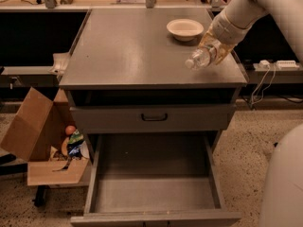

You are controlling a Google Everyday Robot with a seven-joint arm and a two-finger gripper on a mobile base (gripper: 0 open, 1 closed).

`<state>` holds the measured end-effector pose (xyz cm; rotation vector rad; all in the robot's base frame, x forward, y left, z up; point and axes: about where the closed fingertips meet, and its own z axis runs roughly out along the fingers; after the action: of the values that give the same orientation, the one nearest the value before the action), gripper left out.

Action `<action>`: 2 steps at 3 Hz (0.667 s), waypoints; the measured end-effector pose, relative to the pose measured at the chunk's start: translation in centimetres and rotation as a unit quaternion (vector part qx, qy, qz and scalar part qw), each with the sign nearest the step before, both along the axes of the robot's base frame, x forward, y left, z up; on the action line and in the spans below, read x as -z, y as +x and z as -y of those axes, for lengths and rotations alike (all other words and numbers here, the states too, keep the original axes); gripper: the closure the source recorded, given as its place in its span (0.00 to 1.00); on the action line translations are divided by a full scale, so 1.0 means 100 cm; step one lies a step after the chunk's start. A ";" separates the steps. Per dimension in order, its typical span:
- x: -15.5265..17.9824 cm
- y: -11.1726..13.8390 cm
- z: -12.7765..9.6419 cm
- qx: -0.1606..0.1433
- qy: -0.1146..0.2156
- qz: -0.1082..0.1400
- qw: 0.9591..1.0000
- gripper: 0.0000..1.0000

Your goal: Place water bottle into middle drawer

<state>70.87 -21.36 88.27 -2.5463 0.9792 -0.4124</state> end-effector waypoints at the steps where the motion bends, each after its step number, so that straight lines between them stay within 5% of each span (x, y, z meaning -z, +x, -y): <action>1: 0.000 0.000 0.000 0.000 0.000 0.000 1.000 1.00; 2: 0.007 -0.005 -0.008 -0.008 0.009 -0.014 1.000 1.00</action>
Offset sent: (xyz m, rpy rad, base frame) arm -0.0156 0.0179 -0.0124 0.0483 0.0703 0.0421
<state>70.41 -20.61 87.56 -2.5490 0.9669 -0.3638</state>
